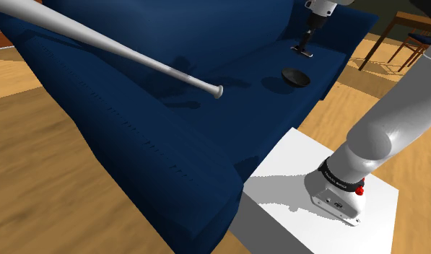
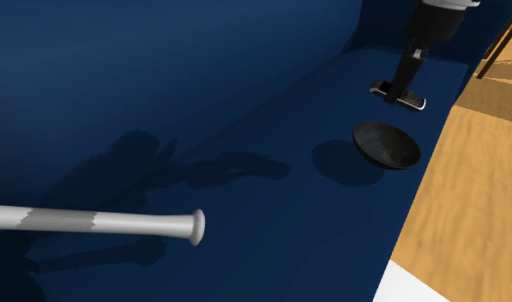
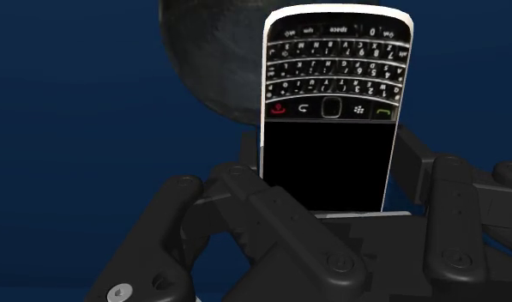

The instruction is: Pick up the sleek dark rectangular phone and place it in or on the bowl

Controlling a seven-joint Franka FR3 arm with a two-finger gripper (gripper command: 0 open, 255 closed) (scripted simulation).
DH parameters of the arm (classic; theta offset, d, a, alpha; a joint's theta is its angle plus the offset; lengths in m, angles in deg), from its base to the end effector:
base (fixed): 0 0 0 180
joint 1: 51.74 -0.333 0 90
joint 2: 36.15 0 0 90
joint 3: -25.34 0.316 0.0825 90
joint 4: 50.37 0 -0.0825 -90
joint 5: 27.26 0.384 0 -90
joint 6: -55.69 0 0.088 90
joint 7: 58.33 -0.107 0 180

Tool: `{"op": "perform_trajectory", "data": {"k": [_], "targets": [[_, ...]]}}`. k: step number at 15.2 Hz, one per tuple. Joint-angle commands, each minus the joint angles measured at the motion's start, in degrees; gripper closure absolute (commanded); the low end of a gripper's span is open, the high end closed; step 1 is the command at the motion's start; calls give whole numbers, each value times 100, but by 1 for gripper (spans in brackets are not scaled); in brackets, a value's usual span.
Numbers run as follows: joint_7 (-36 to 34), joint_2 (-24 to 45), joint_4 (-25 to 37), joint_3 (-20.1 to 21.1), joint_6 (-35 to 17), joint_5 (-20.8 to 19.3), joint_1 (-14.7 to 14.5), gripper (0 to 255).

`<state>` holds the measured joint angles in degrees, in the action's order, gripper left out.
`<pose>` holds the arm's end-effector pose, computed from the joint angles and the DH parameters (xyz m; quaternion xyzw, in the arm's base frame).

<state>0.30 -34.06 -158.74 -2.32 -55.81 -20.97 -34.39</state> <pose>0.4116 -0.3974 0.4861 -0.9941 -0.0993 -0.0406 0.0176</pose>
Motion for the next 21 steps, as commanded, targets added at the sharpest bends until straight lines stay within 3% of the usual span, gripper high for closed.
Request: {"op": "perform_trajectory", "data": {"k": [1, 15, 21], "targets": [[333, 74, 110, -148, 76, 49, 166, 255], [563, 404, -622, -132, -927, 294, 192, 255], [574, 421, -646, -130, -965, 307, 194, 255]]}}
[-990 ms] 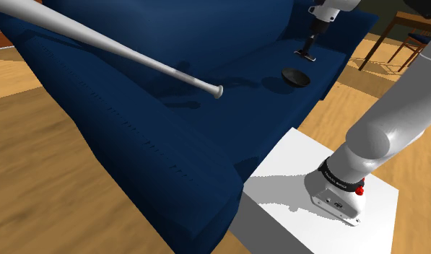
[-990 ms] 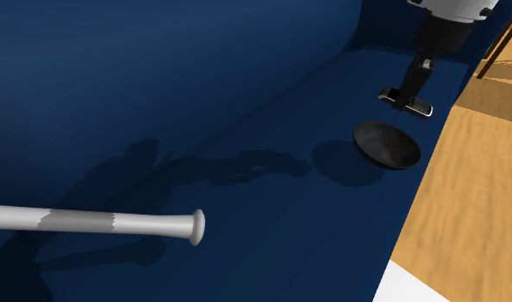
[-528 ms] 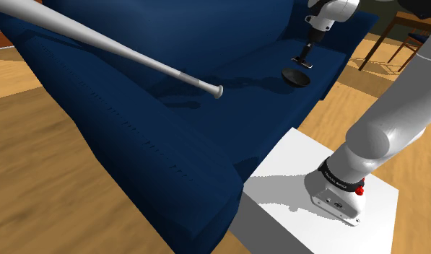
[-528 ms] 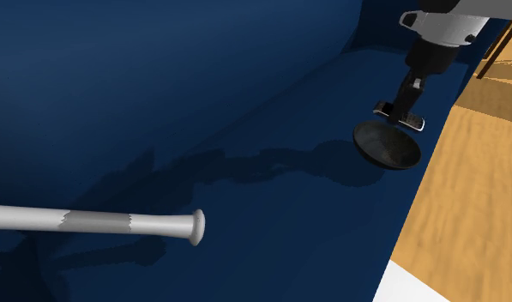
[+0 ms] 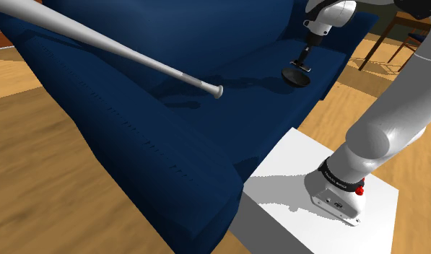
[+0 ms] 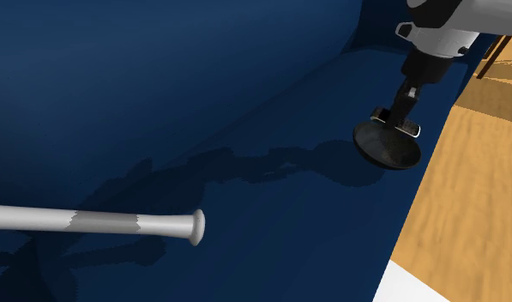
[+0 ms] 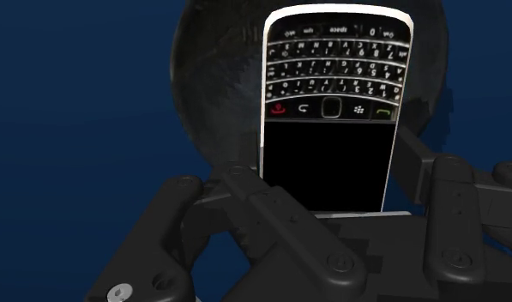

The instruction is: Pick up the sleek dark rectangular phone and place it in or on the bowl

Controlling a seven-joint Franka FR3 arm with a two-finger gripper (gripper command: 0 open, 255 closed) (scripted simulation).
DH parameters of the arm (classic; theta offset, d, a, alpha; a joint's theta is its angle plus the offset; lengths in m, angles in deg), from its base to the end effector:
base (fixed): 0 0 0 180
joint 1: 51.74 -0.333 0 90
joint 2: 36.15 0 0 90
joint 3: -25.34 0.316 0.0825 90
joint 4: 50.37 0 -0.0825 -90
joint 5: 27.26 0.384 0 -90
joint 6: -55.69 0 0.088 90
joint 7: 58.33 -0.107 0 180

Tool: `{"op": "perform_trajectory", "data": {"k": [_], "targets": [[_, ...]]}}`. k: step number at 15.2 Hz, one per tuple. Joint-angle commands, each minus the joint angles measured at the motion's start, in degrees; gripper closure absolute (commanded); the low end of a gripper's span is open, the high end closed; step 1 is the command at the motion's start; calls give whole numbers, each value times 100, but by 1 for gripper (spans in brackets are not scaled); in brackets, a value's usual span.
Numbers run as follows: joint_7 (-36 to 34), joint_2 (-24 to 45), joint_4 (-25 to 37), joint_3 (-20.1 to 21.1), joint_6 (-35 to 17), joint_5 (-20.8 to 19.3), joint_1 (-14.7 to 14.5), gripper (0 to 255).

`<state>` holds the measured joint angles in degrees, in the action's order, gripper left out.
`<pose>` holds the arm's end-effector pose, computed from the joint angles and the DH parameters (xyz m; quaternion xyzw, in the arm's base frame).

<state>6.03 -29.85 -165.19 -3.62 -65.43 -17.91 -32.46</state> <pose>0.3930 -0.4204 0.4111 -0.9940 -0.1002 -0.0406 0.0176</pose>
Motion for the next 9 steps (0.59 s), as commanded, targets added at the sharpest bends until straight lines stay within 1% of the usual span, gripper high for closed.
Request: {"op": "perform_trajectory", "data": {"k": [1, 2, 3, 8, 9], "targets": [[1, 1, 0, 0, -2, 1, 0, 255], [1, 1, 0, 0, -2, 1, 0, 255], [1, 1, 0, 0, -2, 1, 0, 0], [1, 1, 0, 0, -2, 1, 0, 0], [-40, -82, 104, -12, 171, -60, -2, 0]]}}
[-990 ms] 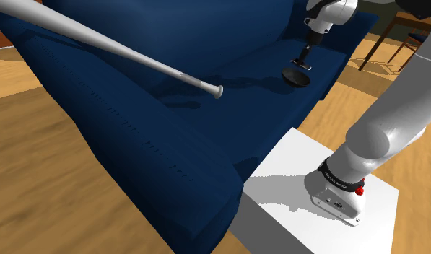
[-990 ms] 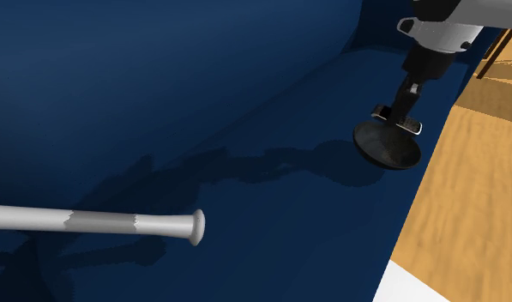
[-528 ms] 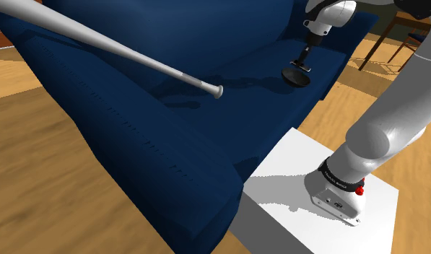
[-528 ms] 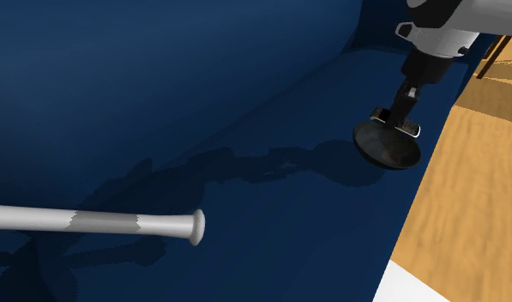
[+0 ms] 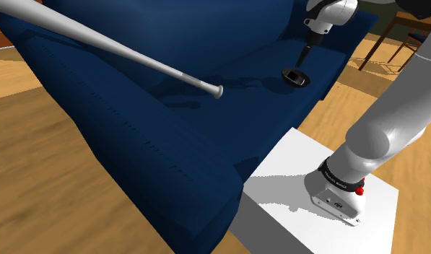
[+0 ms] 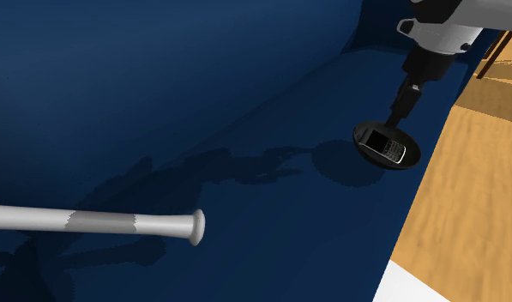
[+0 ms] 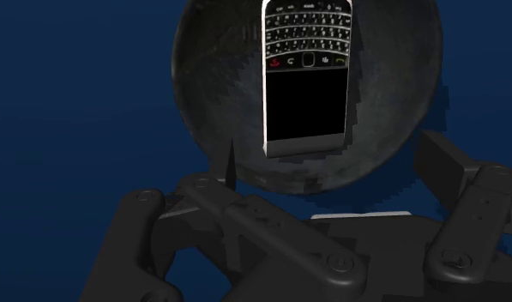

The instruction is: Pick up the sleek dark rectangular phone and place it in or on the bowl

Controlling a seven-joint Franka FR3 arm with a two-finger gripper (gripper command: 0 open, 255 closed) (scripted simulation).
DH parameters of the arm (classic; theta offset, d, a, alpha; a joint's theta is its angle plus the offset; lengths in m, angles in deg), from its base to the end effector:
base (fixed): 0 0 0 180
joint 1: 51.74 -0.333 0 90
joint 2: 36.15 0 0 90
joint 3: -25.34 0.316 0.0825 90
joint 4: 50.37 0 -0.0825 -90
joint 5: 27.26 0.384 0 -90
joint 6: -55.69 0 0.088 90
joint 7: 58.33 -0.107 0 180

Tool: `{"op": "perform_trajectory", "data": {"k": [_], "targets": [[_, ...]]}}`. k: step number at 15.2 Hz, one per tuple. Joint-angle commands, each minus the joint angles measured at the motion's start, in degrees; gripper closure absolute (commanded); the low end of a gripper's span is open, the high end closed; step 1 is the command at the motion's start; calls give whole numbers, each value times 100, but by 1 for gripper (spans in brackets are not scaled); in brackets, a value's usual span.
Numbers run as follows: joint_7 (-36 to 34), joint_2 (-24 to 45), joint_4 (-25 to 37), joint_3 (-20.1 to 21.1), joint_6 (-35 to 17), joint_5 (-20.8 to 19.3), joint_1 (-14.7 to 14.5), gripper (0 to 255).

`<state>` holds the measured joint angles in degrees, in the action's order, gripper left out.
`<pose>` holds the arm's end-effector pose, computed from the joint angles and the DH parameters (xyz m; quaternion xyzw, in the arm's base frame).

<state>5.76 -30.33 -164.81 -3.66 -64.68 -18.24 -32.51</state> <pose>0.3925 -0.4201 0.4173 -0.9940 -0.1001 -0.0408 0.0175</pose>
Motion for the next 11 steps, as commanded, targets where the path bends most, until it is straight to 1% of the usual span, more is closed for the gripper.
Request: {"op": "perform_trajectory", "data": {"k": [1, 3, 11], "targets": [[-50, -110, 177, -19, 271, -82, 2, 0], [-106, -226, 398, -33, 590, -165, 2, 0], [-106, -228, 397, -33, 589, -166, 2, 0]]}}
